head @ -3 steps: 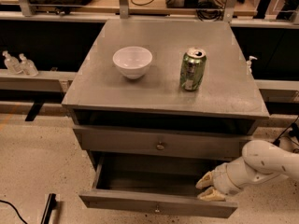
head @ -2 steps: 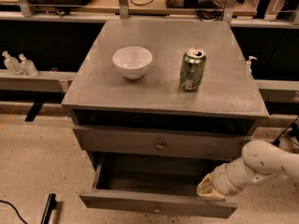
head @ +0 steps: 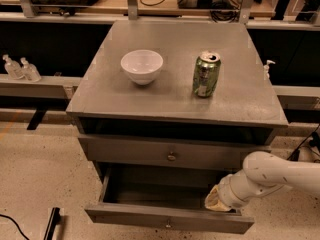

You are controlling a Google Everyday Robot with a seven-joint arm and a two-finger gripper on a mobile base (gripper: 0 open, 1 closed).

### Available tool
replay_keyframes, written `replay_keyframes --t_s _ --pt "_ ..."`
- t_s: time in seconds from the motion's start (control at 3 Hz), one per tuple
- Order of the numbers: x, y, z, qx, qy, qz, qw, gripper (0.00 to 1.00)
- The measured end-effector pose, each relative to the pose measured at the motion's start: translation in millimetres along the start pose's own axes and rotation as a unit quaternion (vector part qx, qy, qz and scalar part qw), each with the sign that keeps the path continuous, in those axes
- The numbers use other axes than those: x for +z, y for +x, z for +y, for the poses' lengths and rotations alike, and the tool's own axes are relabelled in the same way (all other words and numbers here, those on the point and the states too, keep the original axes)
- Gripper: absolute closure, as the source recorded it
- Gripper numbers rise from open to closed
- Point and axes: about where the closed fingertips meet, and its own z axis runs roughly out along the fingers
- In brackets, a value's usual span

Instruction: Open middle drawer

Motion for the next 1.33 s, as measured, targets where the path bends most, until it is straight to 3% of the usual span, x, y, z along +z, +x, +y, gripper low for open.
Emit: replay_keyframes --t_s 0.67,1.33 --pt "24.9 7.5 -13.6 0.014 0.016 0.039 0.9990 1.00" --pt "59.1 17.2 -6.1 0.016 -0.021 0.054 0.9982 1.00"
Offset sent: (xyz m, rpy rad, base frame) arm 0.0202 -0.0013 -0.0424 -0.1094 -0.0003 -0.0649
